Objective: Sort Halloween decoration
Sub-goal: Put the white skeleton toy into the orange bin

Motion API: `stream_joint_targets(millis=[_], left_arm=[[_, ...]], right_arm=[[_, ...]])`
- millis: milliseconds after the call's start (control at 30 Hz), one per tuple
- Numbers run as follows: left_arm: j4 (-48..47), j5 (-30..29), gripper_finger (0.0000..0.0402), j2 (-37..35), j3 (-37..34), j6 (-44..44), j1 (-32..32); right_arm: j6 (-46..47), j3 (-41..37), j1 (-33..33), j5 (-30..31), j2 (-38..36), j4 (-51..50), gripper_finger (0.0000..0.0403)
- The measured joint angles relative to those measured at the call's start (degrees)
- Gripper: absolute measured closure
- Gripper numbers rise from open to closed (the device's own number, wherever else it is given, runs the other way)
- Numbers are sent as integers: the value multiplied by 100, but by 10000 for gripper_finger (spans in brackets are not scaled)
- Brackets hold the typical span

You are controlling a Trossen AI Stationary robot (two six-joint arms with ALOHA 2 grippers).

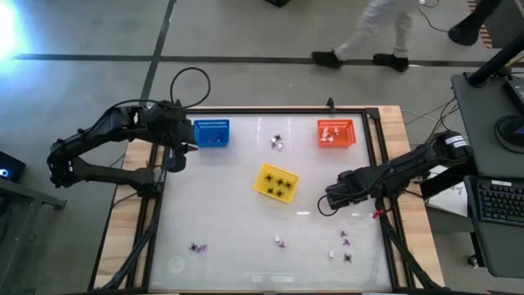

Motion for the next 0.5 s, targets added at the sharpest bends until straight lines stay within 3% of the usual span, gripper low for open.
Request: stream_joint_targets(millis=[333,500], left_arm=[[10,0,340,0,0,-26,0],[12,0,340,0,0,-26,0]], right_arm=[[13,-64,-70,-19,-55,125,377],[115,-19,-70,-13,-252,97,386]])
